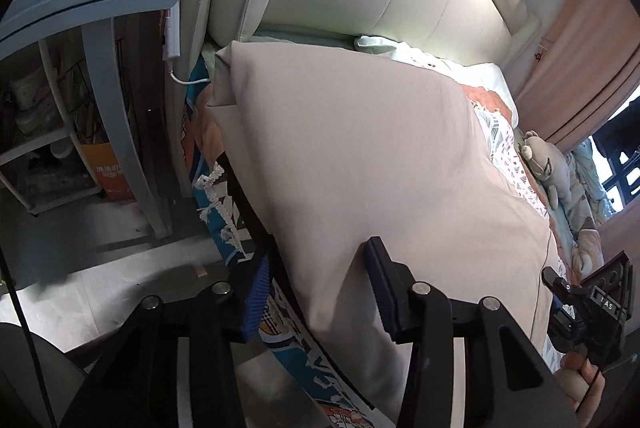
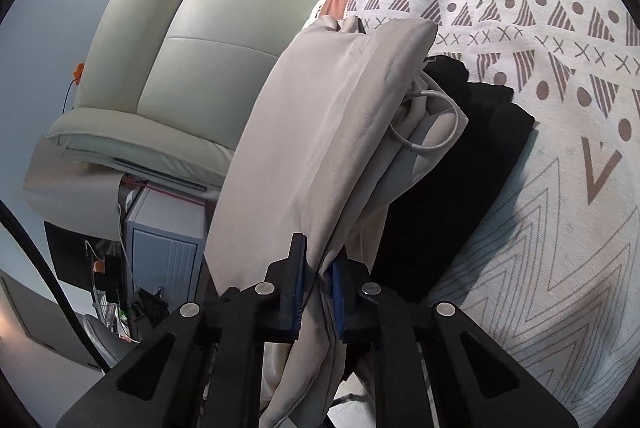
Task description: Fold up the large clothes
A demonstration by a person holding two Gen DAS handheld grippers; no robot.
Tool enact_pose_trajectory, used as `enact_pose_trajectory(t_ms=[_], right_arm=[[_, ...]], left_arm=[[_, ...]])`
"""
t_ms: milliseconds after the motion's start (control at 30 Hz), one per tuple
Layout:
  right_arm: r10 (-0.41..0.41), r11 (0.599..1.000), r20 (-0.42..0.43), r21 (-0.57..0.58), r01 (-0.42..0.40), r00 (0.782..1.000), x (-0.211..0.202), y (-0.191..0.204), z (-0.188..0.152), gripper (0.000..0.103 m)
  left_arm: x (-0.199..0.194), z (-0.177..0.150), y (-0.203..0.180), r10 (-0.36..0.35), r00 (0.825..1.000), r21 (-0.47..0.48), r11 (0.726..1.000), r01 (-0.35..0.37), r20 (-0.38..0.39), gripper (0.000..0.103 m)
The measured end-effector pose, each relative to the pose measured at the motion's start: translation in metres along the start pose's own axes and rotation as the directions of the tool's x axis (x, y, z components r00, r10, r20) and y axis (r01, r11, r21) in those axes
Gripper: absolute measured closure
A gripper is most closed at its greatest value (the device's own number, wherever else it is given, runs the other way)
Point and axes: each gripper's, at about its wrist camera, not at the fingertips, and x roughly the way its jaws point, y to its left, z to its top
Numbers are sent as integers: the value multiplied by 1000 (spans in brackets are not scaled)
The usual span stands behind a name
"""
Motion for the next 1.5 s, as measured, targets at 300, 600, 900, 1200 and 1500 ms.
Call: enact_pose_trajectory(t_ms=[300, 600, 900, 1200, 1500], right_arm=[[-27, 1000, 14, 1, 27, 1000, 16, 5, 29, 95], [-119, 992, -19, 49, 119, 993, 6, -25, 7, 72], [-176, 983, 51, 65, 172, 983, -43, -19, 0, 40], [-276, 958, 147, -40, 285, 950, -106, 9, -24, 14], [-402, 869, 269, -188, 457, 875, -172, 46, -70, 0]], left_arm=[[8, 5, -14, 23, 1000, 17, 1000, -23, 15, 56], [2, -11, -17, 36, 999, 46, 998, -36, 11, 54], [-26, -33, -34, 9, 998, 82, 997, -14, 61, 7], [-64, -48, -65, -4, 995, 146, 989, -11, 103, 6], [-95, -76, -111, -100, 985, 238, 969, 64, 142, 0]])
